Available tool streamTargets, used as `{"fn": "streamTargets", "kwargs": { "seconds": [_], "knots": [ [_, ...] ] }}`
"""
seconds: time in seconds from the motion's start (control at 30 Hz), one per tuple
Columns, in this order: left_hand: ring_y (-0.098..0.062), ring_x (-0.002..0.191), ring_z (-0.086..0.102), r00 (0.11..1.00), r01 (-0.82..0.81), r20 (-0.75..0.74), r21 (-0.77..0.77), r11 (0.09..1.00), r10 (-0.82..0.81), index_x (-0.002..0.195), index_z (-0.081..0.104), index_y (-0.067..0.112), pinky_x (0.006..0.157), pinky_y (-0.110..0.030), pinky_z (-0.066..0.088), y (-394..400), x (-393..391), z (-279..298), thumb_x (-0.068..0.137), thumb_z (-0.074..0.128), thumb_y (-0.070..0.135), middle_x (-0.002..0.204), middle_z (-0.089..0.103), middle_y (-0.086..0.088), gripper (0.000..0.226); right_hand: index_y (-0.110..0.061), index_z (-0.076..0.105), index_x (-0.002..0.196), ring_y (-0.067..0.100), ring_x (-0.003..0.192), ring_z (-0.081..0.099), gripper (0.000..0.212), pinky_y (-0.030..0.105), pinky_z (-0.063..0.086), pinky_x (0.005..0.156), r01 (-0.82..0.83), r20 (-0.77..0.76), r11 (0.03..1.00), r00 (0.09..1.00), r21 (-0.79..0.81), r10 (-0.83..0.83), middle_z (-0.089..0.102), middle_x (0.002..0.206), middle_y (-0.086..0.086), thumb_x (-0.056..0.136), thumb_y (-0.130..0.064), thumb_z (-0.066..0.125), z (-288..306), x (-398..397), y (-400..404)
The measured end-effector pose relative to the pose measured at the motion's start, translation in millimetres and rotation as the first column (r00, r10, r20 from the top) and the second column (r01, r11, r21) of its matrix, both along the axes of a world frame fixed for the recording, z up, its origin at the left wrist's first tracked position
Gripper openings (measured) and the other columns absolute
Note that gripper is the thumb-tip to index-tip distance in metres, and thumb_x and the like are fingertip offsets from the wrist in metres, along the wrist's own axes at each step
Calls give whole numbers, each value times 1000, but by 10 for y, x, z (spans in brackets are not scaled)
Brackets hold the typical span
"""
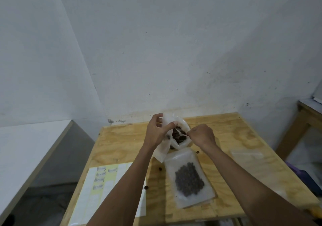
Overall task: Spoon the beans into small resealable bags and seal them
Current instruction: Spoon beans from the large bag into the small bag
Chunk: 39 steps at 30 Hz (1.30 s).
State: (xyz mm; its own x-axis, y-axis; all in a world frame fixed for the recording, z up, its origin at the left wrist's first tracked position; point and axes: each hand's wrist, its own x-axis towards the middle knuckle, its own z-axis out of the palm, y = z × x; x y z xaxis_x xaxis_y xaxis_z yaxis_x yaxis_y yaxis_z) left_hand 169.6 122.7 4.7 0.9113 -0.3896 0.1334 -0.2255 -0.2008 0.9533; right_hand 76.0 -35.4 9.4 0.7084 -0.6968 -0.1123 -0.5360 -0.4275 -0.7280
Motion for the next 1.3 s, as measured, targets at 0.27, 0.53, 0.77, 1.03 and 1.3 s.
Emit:
{"fn": "streamTargets", "kwargs": {
  "seconds": [0.27, 0.53, 0.77, 1.03, 1.3],
  "knots": [
    [-14, 114, 53, 975, 14, 214, 229, 973, -64, 145, 45, 18, 87, -26, 44, 210, -51, -16, 60, 87, 63, 128, 53, 4, 104, -18, 45, 50, 17, 45, 33, 37, 23, 25, 46, -5, 43, 1000, 999, -26, 6, 37, 49, 1, 81, -8, 62, 155, -54, -84],
    [-22, 130, 45, 917, -26, 368, 436, 900, -152, 150, 38, 12, 103, -34, 42, 279, -167, 3, 61, 82, 68, 143, 48, -3, 113, -14, 43, 50, 16, 46, 30, 30, 27, 27, 51, -82, 144, 993, 985, -89, 94, 32, 48, 4, 72, -4, 60, 571, -157, -54],
    [-24, 129, 46, 901, -39, 404, 431, 901, -155, 148, 39, 10, 97, -34, 43, 261, -246, 39, 55, 63, 84, 142, 49, -6, 121, -9, 79, 75, 23, 60, 69, 27, 26, 51, 46, -123, 53, 931, 987, -345, 150, 76, 75, 1, 88, -3, 56, 667, -236, 147],
    [-20, 129, 47, 896, 10, 399, 418, 909, -194, 147, 40, 13, 100, -33, 44, 190, -255, -11, 60, 76, 75, 141, 50, -1, 113, -10, 75, 87, 27, 72, 64, 15, 31, 49, 60, -194, -207, 844, 973, -500, 101, 64, 78, 5, 89, -5, 60, 282, -347, 211],
    [-11, 111, 53, 940, 57, 317, 216, 975, -125, 144, 44, 18, 91, -28, 48, 44, -279, 3, 61, 89, 60, 131, 53, 5, 104, -15, 84, 87, 25, 70, 71, 18, 39, 63, 65, -130, -59, 981, 991, -145, 122, 78, 87, 8, 90, -19, 67, 93, -267, 179]
  ]
}}
